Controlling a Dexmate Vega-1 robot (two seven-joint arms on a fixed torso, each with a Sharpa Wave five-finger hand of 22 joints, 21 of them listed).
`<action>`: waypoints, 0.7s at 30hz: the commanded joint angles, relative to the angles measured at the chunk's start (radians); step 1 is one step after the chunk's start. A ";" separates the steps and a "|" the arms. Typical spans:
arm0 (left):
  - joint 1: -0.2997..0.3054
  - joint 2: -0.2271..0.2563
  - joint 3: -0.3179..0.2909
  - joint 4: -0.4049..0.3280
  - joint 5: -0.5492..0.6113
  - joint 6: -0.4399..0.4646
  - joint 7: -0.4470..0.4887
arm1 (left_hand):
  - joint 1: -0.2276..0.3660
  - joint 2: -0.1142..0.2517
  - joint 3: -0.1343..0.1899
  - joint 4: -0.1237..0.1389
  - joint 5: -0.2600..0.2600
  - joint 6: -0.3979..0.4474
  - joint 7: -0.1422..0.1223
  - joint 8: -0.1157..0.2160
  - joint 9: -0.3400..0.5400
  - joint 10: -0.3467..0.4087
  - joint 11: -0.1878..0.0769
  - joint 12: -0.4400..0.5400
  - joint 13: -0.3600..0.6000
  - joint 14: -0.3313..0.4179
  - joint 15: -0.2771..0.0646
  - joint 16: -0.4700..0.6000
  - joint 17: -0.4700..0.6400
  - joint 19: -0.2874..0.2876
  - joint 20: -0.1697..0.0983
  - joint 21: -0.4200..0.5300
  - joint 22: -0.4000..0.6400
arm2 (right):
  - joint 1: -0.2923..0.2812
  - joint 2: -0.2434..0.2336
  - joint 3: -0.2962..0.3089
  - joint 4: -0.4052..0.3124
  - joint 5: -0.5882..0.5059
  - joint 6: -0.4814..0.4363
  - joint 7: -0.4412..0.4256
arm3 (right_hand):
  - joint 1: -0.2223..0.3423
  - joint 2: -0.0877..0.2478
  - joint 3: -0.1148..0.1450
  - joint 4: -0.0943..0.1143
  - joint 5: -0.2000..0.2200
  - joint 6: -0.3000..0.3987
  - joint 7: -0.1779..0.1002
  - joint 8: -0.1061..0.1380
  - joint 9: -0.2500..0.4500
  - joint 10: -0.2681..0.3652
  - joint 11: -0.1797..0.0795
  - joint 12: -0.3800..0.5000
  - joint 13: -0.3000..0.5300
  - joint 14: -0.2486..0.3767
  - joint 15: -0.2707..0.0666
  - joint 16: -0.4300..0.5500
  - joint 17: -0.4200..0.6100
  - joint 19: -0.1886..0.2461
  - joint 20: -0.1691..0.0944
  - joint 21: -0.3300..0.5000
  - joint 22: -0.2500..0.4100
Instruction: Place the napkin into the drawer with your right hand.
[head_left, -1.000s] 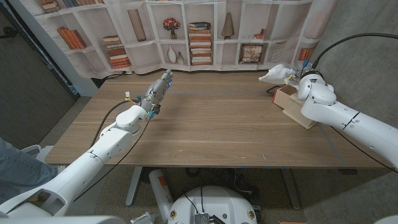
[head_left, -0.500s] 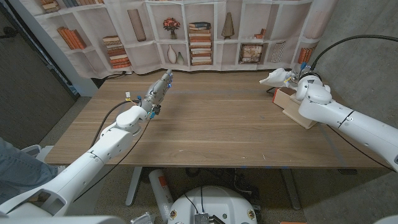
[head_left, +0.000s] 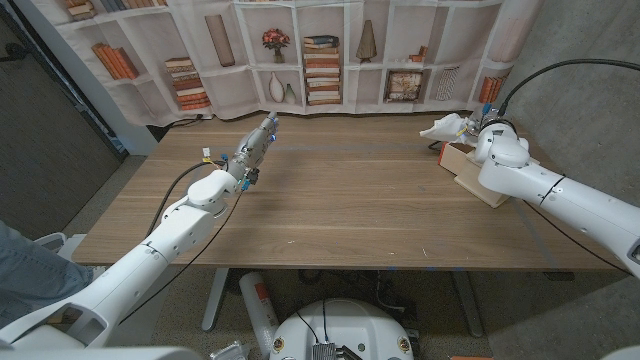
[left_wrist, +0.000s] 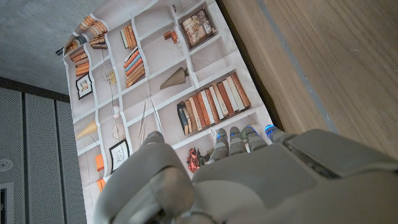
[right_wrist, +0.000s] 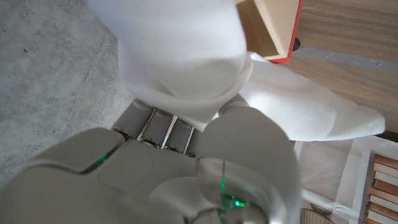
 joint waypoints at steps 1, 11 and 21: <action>-0.002 -0.001 0.003 -0.001 0.002 0.005 0.003 | 0.005 0.005 -0.002 -0.001 -0.001 0.006 0.006 0.001 0.006 0.007 0.001 0.004 0.005 0.003 -0.005 0.003 0.002 -0.064 0.000 0.005 0.002 | 0.007 0.006 -0.015 0.032 0.015 0.004 0.003 | 0.003 0.008 0.004 0.006 0.005 0.029 -0.017 0.002 0.002 0.000 -0.005 -0.004 0.004 -0.006 -0.105 0.000 0.006 -0.005 -0.090 0.005 0.002; -0.003 -0.002 0.006 -0.004 0.004 0.011 0.004 | 0.006 0.006 -0.003 -0.001 -0.001 0.006 0.005 0.001 0.006 0.008 0.000 0.004 0.005 0.004 -0.004 0.003 0.002 -0.064 0.000 0.005 0.002 | 0.017 0.009 -0.038 0.053 0.011 -0.001 0.016 | 0.002 0.007 0.004 0.005 0.005 0.030 -0.022 0.001 0.002 0.000 -0.009 -0.004 0.004 -0.009 -0.105 0.000 0.006 -0.009 -0.090 0.006 0.002; -0.005 -0.004 0.010 -0.007 0.008 0.014 0.007 | 0.006 0.006 -0.005 -0.001 -0.001 0.006 0.006 0.000 0.006 0.007 0.001 0.004 0.005 0.004 -0.005 0.003 0.002 -0.064 0.000 0.005 0.002 | 0.031 0.002 -0.069 0.064 -0.012 0.003 0.045 | 0.001 0.006 0.003 0.006 0.005 0.031 -0.022 0.000 0.003 -0.001 -0.016 -0.005 0.004 -0.012 -0.105 0.000 0.006 -0.011 -0.090 0.006 0.002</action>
